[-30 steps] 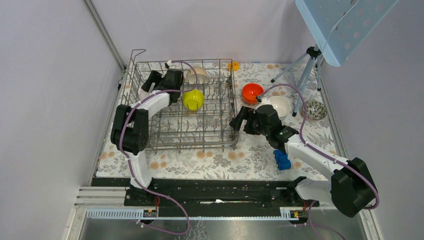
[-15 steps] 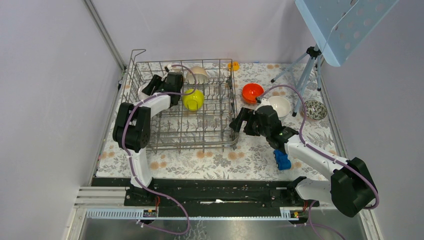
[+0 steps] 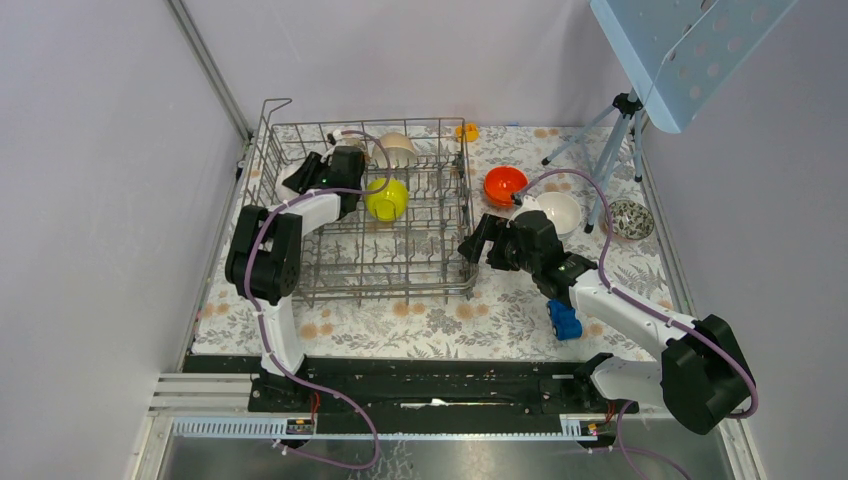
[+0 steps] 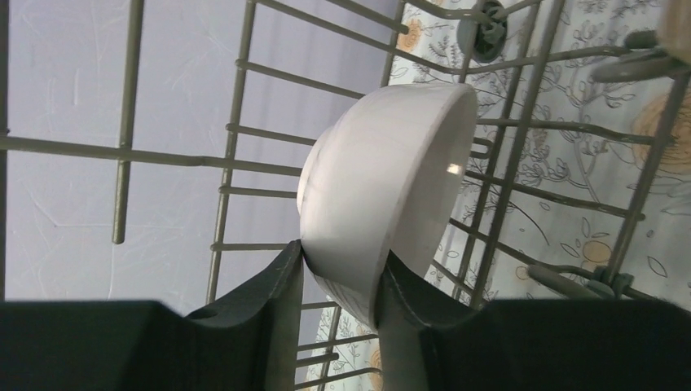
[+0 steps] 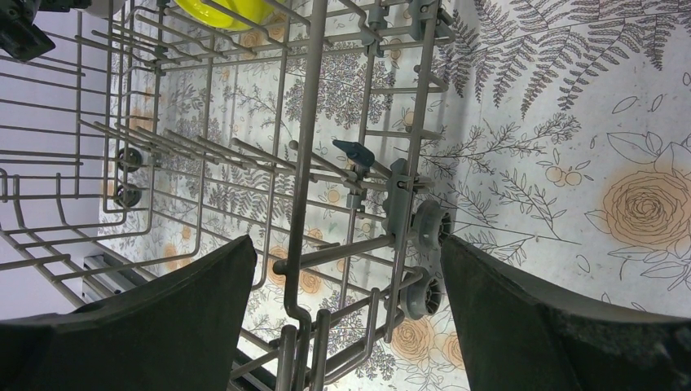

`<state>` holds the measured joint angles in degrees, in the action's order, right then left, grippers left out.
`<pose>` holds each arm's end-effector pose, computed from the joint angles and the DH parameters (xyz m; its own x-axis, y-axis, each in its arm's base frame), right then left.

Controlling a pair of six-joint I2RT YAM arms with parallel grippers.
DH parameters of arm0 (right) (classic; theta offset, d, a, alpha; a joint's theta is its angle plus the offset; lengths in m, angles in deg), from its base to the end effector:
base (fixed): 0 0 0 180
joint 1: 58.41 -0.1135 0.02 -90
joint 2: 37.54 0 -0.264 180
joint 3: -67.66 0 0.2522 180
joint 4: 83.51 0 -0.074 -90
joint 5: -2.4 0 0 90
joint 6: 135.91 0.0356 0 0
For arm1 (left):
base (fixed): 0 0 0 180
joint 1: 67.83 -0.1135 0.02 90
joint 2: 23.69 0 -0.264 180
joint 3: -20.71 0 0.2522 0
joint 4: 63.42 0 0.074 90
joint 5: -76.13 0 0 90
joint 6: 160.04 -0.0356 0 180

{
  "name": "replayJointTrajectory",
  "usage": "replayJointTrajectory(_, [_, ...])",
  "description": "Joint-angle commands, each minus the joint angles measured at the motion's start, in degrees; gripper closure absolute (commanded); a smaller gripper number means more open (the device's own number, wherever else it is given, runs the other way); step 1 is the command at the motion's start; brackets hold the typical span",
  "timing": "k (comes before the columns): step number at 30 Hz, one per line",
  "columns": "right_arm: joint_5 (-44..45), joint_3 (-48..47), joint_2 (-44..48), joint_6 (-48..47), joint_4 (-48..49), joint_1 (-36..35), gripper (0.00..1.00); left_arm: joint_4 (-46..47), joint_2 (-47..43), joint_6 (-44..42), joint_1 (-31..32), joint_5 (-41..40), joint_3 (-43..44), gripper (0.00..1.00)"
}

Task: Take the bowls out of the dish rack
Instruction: Pick up the bowl from the dish rack.

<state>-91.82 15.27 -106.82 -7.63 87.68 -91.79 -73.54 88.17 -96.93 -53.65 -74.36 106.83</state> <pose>0.2212 0.1489 0.2397 -0.6585 0.3060 -0.6876 -0.2499 0.7729 0.5833 0.4145 -0.0728 0.1954 -0.7613 0.4221 -0.4922 -0.2454 0.5151 0.8212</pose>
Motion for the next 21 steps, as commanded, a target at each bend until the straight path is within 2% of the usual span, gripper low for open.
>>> replayJointTrajectory(1, [-0.91,0.22,0.19,-0.34,2.23,-0.38,0.09,4.68,-0.54,-0.41,-0.55,-2.21,-1.05,0.67])
replayJointTrajectory(6, [-1.2,0.09,-0.11,-0.27,2.34,-0.44,0.09,7.96,-1.64,-2.02,-0.55,-3.59,-1.81,0.79])
replayJointTrajectory(12, [-0.87,0.09,-0.13,-0.15,2.34,-0.45,0.09,15.16,-3.04,-5.81,-0.49,-6.78,-4.09,0.99])
replayJointTrajectory(15, [-0.78,0.07,-0.26,-0.1,2.35,-0.43,0.09,26.23,-3.75,-12.04,-0.42,-9.87,-7.1,1.0])
replayJointTrajectory(21, [-0.65,0.05,-0.42,-0.08,2.28,-0.44,0.09,39.7,-4.5,-19.92,-0.07,-12.53,-9.12,1.0])
